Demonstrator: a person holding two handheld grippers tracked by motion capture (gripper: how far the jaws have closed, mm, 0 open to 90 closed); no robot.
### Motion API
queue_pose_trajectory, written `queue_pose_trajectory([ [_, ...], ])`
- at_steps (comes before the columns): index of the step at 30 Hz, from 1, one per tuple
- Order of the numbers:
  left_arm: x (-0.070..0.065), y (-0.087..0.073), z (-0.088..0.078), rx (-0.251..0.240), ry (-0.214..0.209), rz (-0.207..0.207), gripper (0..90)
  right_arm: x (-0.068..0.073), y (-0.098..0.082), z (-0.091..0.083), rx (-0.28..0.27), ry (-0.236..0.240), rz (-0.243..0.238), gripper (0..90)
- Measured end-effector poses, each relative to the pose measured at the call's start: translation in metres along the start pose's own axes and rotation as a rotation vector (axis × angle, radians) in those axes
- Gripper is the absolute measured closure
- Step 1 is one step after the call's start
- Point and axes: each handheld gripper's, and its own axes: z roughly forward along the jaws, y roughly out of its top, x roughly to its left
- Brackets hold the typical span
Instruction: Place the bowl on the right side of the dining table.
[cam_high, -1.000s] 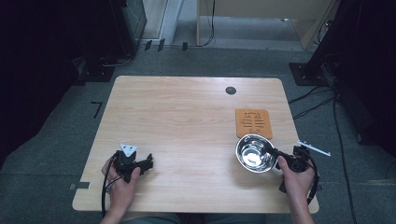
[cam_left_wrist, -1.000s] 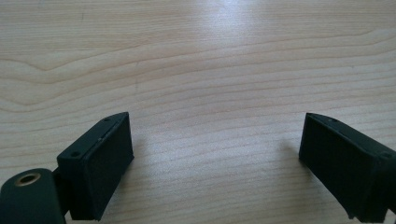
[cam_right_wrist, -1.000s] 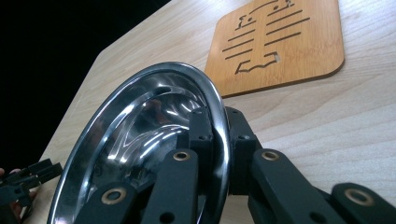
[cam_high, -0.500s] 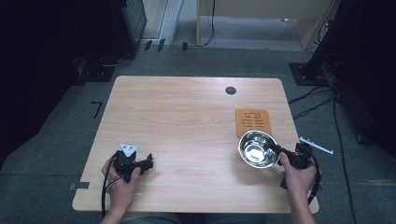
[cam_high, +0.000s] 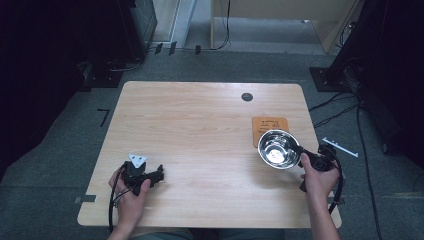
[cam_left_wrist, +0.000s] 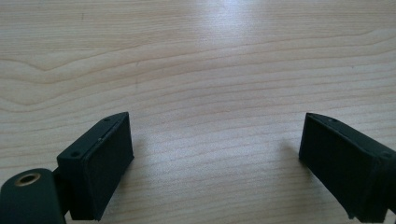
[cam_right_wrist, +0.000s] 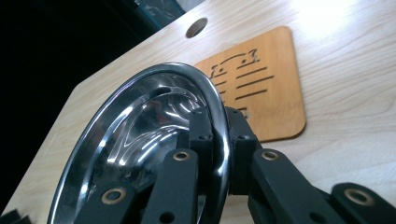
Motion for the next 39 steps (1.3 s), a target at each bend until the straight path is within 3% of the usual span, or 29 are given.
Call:
queue_pose_trajectory([
  [12, 0.0, 0.0, 0.0, 0.0, 0.0, 0.0, 9.4, -0.011, 0.005, 0.02, -0.014, -0.077, 0.041, 84.6],
  [19, 0.0, 0.0, 0.0, 0.0, 0.0, 0.0, 9.4, -0.02, 0.01, 0.028, -0.048, -0.127, 0.071, 84.6],
  [25, 0.0, 0.0, 0.0, 0.0, 0.0, -0.001, 9.4, -0.024, 0.011, 0.038, -0.053, -0.147, 0.108, 84.6],
  [39, 0.0, 0.0, 0.0, 0.0, 0.001, 0.001, 9.4, -0.016, 0.016, 0.066, -0.06, -0.214, 0.126, 84.6],
])
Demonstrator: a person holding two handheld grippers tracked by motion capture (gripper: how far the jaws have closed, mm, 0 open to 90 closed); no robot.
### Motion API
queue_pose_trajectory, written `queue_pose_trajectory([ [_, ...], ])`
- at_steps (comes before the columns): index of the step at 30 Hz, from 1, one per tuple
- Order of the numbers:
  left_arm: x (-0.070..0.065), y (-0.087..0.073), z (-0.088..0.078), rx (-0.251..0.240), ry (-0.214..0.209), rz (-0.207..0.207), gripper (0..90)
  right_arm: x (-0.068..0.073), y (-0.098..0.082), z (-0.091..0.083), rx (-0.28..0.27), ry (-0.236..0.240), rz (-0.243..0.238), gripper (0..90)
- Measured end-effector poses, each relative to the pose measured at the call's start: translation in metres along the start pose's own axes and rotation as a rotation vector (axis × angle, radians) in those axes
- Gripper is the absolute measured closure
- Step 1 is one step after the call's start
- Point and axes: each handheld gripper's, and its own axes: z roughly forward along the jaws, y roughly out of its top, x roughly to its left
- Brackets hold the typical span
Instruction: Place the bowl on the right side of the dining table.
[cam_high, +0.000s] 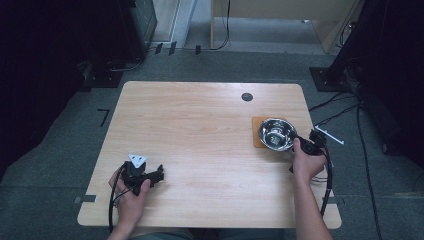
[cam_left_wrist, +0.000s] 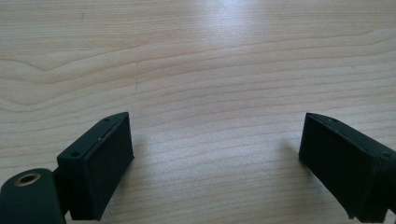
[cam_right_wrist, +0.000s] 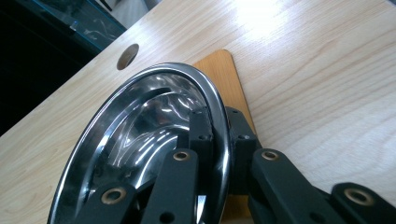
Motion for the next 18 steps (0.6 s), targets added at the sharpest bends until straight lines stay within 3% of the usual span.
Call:
queue_pose_trajectory([
  [6, 0.0, 0.0, 0.0, 0.0, 0.0, 0.0, 9.4, 0.006, 0.003, 0.013, -0.007, -0.037, -0.01, 84.5],
  [18, 0.0, 0.0, 0.0, 0.0, -0.002, 0.002, 9.4, 0.009, 0.001, 0.023, -0.063, -0.051, 0.02, 84.4],
])
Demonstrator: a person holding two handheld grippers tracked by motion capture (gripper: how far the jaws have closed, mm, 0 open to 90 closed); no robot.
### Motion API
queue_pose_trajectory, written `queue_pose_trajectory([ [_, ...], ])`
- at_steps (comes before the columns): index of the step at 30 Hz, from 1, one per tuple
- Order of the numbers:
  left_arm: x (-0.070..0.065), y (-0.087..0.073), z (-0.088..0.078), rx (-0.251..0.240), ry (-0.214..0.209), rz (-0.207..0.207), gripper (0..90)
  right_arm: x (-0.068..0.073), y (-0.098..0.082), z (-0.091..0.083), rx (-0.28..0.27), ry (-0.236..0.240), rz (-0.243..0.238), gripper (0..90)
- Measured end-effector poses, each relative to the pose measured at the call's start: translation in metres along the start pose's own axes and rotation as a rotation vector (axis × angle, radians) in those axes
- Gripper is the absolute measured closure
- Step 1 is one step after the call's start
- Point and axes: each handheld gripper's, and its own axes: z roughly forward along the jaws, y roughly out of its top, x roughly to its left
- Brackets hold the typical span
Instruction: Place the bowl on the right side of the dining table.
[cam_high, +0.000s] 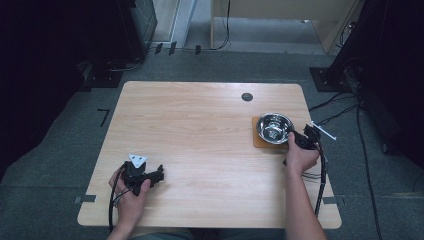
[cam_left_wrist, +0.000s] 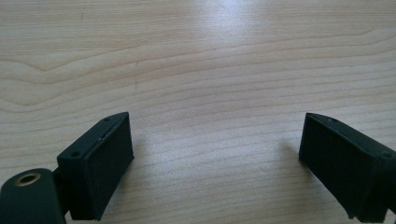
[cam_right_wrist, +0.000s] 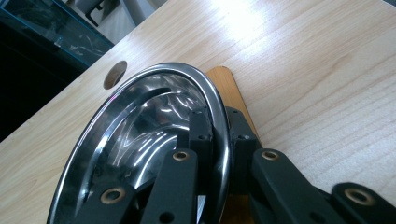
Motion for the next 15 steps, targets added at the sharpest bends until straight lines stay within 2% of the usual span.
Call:
queue_pose_trajectory([
  [6, 0.0, 0.0, -0.0001, 0.001, 0.0, 0.0, 9.5, -0.002, -0.0009, 0.002, -0.006, 0.012, -0.017, 83.8],
  [10, 0.0, 0.0, -0.0001, 0.001, -0.001, 0.0, 9.4, -0.0047, -0.0002, 0.0017, -0.006, 0.031, -0.029, 74.5],
  [15, 0.0, 0.0, 0.0, 0.0, 0.0, 0.0, 9.5, -0.0047, 0.0043, -0.004, 0.004, 0.055, -0.035, 68.4],
])
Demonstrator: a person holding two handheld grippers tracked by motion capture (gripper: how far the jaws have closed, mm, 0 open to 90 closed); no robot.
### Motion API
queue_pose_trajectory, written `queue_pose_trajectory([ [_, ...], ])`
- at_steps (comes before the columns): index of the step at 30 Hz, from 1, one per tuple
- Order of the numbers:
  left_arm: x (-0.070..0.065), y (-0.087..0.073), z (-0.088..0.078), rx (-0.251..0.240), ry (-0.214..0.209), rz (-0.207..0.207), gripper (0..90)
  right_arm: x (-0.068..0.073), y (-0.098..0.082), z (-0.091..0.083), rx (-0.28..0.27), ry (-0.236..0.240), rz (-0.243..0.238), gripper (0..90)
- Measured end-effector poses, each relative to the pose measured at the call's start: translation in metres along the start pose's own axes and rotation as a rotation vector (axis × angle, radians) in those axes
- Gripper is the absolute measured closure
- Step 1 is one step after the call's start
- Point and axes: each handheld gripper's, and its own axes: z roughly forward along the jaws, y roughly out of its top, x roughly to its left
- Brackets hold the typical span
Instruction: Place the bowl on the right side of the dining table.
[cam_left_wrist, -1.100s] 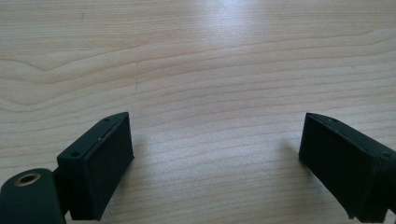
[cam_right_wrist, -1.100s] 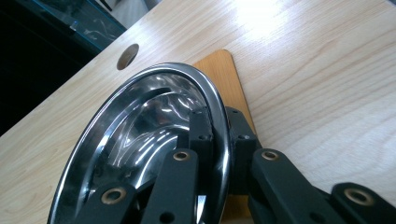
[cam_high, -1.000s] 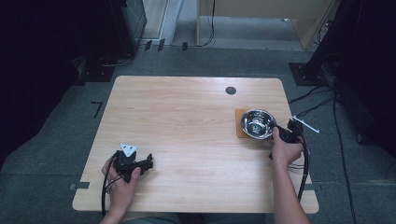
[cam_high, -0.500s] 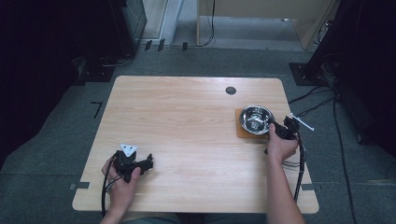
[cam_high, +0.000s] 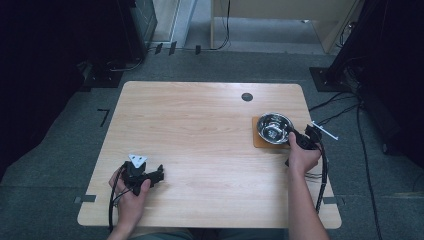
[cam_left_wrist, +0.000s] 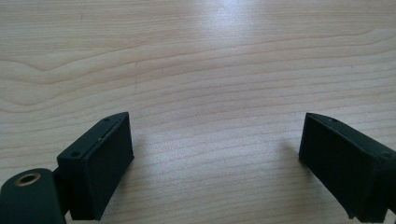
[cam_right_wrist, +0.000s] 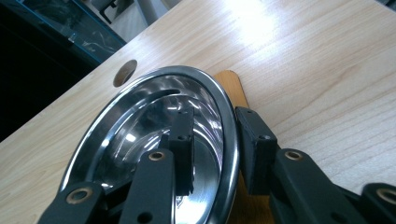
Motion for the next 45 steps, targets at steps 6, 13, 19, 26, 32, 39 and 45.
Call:
queue_pose_trajectory([
  [6, 0.0, 0.0, 0.0, 0.001, 0.0, 0.0, 9.4, 0.003, 0.005, -0.01, -0.031, 0.009, -0.064, 59.2],
  [13, 0.0, 0.0, 0.0, 0.0, 0.0, 0.0, 9.4, 0.009, 0.004, -0.018, -0.077, 0.021, -0.18, 47.9],
  [19, 0.0, 0.0, 0.0, 0.0, 0.0, 0.0, 9.4, 0.016, 0.003, -0.026, -0.039, -0.004, -0.217, 32.1],
  [26, 0.0, 0.0, 0.0, 0.001, 0.0, 0.0, 9.4, 0.023, -0.002, -0.035, -0.016, 0.04, -0.299, 21.3],
  [32, 0.0, 0.0, 0.0, 0.001, 0.0, 0.0, 9.4, 0.023, -0.008, -0.04, 0.014, 0.043, -0.31, 20.5],
  [39, 0.0, 0.0, 0.0, 0.0, 0.0, -0.001, 9.5, 0.023, -0.014, -0.046, 0.032, 0.03, -0.346, 19.1],
  [45, 0.0, 0.0, 0.0, 0.0, 0.0, -0.002, 9.5, 0.023, -0.018, -0.053, 0.033, 0.032, -0.387, 16.9],
])
